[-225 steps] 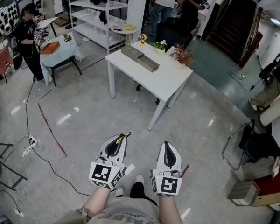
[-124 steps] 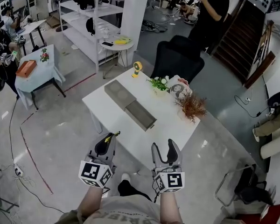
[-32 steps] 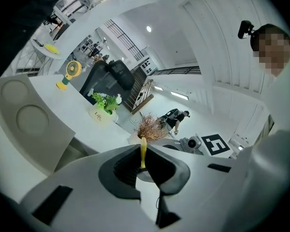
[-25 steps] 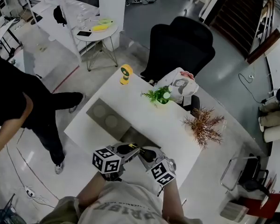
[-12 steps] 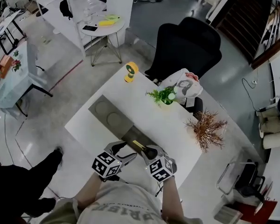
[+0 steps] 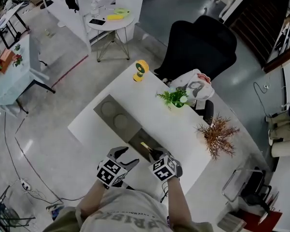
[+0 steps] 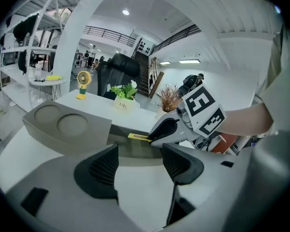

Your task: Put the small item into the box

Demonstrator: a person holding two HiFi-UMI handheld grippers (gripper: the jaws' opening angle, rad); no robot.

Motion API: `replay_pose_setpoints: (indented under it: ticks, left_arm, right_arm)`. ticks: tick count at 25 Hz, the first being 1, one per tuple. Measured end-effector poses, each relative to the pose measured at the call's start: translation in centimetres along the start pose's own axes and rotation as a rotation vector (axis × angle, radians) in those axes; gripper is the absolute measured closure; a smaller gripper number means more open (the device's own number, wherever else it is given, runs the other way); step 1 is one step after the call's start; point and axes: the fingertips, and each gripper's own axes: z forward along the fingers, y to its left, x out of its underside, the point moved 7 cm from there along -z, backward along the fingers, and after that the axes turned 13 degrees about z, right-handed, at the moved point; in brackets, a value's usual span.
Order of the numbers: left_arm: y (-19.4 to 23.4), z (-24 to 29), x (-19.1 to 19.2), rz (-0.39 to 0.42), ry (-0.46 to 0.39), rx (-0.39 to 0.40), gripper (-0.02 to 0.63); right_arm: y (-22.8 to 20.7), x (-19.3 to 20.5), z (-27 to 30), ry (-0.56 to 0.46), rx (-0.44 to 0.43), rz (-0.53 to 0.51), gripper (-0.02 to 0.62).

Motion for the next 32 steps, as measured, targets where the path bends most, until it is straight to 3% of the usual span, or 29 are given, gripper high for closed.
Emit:
replay_pose_setpoints:
  ticks: [10,20,32]
  left_arm:
    - [0.6,0.1,0.9,-0.040,-0.004,-0.008,0.333]
    - [0.6,0.4,1.3,-0.030,0.019,-0.006,0.333]
    - [1.2,0.4,1.8,-0.045,0.038,-0.008,0.333]
  right_arm:
    - [-0.8,0.8,3.0,0.152,0.021,0.035,0.525]
    - [-0.9,1.0,4.6,0.225,0.040,-0.002,0.523]
    - [-1.0,0.8,5.3,0.289,0.023,0.030,0.523]
